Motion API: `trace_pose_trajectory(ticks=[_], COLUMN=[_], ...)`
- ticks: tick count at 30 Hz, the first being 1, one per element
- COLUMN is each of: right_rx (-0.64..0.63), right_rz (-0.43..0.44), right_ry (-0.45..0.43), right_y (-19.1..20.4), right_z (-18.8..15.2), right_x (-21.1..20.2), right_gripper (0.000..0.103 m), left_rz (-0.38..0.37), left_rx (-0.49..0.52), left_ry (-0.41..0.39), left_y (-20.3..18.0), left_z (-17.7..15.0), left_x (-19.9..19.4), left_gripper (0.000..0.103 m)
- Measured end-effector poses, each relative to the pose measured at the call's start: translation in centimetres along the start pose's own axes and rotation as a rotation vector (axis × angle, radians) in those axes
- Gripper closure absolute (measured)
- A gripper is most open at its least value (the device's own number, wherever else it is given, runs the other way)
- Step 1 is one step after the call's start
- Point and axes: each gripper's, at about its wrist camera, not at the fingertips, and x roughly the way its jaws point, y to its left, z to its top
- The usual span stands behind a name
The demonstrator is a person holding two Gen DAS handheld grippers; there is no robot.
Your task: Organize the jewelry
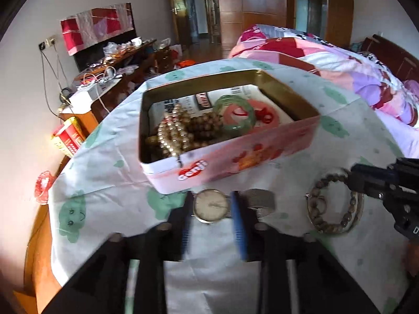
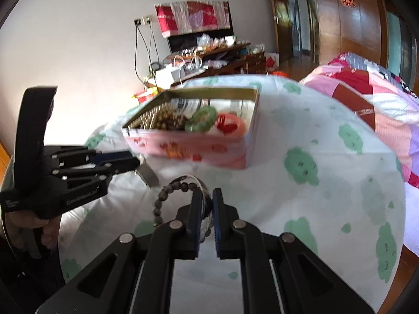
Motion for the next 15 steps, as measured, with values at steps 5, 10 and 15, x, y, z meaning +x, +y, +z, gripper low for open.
trace_pose_trajectory(ticks=[5, 10, 15], right_rx=[0.021, -0.011, -0.014], right_rz=[0.006, -0.008, -0.012], right_ry=[0.035, 0.045, 0.065], right_y=[-0.7, -0.1, -0.1], right_z=[-0.5, -0.5, -0.7], right_x=[0.6, 0.6, 1.1], right_gripper=[0.090, 0.090, 0.092], left_rz=[0.001, -0.003, -0.064], left_rx=[0.008, 0.009, 0.017], left_ry=[-0.002, 0.012, 0.013], left_y=[0.3, 0.4, 0.2], left_z=[0.1, 0.3, 0.3], left_x=[0.6, 1.2, 1.2], left_gripper=[0.047, 0.047, 0.072])
